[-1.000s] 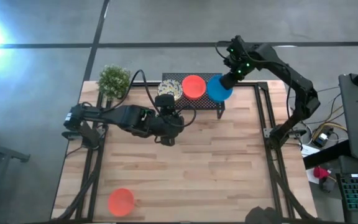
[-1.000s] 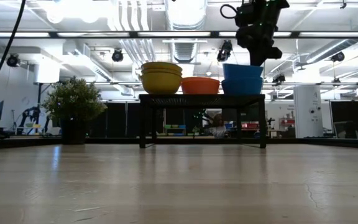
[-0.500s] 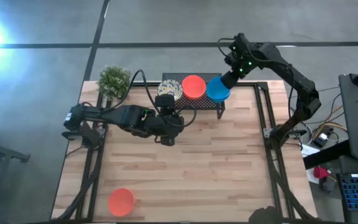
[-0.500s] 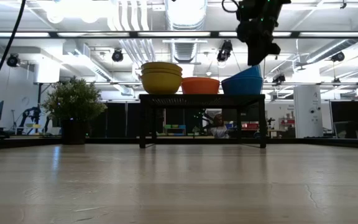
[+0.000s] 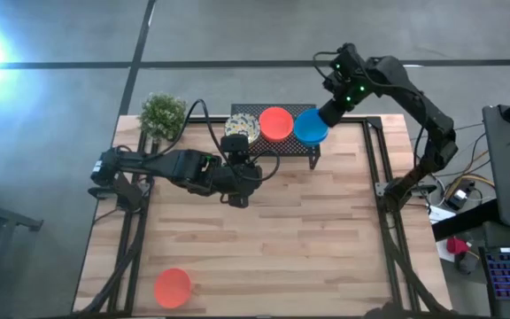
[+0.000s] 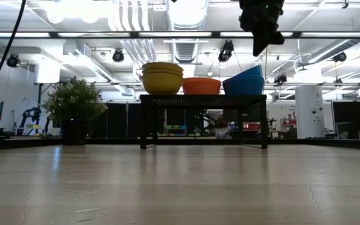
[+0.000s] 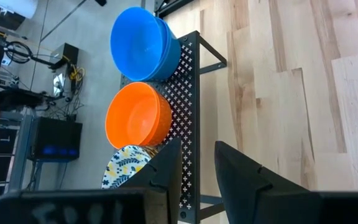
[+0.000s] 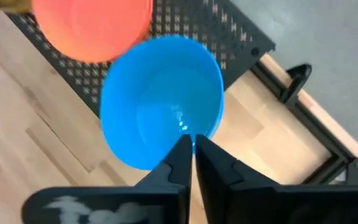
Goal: Pick & Place Mini bowls
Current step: Stack the blue bowl on the blue bowl on the shelf, then stack the orange bowl on the orange bowl on the shelf
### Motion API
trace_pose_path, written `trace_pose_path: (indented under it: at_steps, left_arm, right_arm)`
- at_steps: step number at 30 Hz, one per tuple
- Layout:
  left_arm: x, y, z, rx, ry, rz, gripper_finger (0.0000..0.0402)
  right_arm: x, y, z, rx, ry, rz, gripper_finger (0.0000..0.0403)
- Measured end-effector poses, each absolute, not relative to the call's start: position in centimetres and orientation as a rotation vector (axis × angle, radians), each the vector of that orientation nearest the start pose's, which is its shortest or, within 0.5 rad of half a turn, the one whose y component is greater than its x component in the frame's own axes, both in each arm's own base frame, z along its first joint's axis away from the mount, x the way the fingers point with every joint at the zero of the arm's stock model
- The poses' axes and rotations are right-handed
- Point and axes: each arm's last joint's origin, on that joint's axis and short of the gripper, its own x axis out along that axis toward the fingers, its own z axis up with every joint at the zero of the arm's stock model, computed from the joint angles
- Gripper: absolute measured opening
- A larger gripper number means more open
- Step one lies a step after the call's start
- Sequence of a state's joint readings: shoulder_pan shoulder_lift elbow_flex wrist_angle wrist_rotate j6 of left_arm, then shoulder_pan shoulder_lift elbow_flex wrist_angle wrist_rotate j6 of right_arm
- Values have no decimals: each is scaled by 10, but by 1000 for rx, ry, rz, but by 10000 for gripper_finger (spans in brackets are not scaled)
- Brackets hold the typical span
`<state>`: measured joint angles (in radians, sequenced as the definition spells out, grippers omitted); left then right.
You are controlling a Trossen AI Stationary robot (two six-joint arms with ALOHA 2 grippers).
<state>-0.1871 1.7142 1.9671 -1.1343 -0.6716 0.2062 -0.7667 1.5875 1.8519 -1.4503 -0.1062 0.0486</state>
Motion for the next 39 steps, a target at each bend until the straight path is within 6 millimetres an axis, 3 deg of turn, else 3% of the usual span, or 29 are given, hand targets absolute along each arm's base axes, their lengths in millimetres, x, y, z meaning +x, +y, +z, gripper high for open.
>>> trace_pose_path:
  at_steps: [16,20,27,34,39]
  left_arm:
    - [335,-44,414,559,859,372,94]
    - [334,-44,414,562,866,371,94]
    - [325,-42,407,464,949,423,94]
    - [301,-41,392,164,1154,520,94]
    - [299,-48,372,-27,1302,365,94]
  right_arm:
    - [214,-196,354,585,1187,-583,8]
    - [214,-196,353,583,1184,-584,8]
    - [196,-177,398,514,1013,-605,8]
    - [158,-123,443,412,778,-575,8]
    - [136,-85,460,333,631,-489,8]
